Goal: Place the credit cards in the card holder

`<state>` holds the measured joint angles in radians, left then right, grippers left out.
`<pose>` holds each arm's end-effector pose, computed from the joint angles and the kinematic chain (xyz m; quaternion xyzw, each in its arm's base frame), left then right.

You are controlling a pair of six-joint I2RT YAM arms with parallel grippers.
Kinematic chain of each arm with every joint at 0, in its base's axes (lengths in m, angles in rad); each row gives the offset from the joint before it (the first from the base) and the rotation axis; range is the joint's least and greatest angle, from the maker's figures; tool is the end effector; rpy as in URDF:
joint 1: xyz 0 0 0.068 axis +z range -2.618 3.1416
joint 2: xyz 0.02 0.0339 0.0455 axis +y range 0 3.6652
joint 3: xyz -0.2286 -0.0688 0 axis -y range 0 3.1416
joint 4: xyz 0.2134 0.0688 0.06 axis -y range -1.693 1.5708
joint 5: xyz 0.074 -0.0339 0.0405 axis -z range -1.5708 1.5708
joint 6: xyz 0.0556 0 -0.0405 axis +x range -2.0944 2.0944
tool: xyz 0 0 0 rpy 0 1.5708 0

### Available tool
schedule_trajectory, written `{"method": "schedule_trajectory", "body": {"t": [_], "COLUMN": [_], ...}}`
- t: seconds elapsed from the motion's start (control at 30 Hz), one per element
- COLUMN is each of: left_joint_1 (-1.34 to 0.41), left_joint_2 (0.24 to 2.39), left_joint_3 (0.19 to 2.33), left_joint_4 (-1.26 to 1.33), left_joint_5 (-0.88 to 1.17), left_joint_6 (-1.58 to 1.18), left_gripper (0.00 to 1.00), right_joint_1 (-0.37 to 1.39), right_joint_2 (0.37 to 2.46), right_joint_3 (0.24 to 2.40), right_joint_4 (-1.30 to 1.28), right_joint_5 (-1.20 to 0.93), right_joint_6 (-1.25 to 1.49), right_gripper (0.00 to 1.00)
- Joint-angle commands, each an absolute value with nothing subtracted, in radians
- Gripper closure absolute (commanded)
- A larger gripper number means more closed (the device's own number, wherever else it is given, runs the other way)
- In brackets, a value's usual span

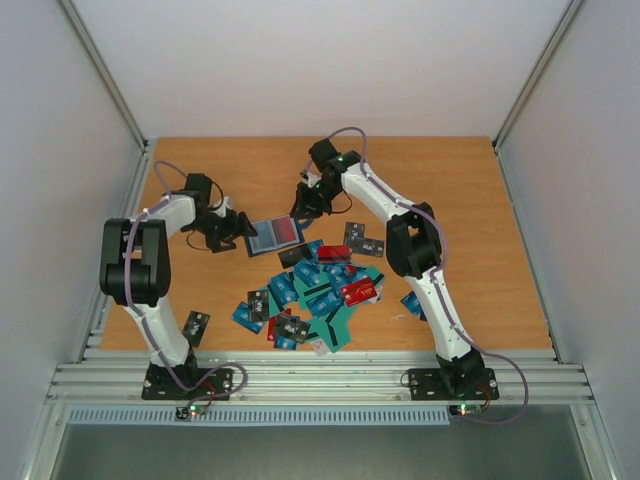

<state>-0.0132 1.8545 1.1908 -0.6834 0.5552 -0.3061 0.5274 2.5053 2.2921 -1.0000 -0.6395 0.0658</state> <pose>0.3155 -0.0335 0.1305 -0.1092 0.9499 -0.2859 0.0627 0.3865 0.2635 0.1517 -0.2681 0.8966 0.3452 0.0711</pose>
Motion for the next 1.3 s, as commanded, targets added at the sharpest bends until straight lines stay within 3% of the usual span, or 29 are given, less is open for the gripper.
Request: {"method": "schedule_trajectory", "body": {"t": [0.0, 0.3, 0.67, 0.93, 1.27], "left_joint_1": [-0.012, -0.012, -0.012, -0.047, -0.144], "left_joint_2": [1.895, 1.895, 1.797, 1.766, 1.9], "left_joint_3": [1.187, 1.183, 1.166, 1.21, 1.295], "left_joint_4": [-0.629, -0.613, -0.588, -0.585, -0.575], "left_joint_5": [0.581, 0.6, 0.536, 0.583, 0.657], "left_joint_6": [-0.304, -0.304, -0.303, -0.243, -0.251], "left_gripper": [0.2, 0.23, 0.27, 0.41, 0.59], "right_joint_1": [0.533, 0.547, 0.546, 0.547, 0.549], "right_joint_2": [2.564, 2.6, 2.585, 2.587, 2.574], "right_joint_3": [2.349, 2.368, 2.337, 2.33, 2.291], "right_joint_4": [-1.041, -1.092, -1.102, -1.098, -1.079], "right_joint_5": [-0.642, -0.64, -0.641, -0.66, -0.679], "right_joint_6": [0.044, 0.017, -0.025, -0.021, -0.017], "right_gripper": [0.79, 0.72, 0.71, 0.7, 0.7]}}
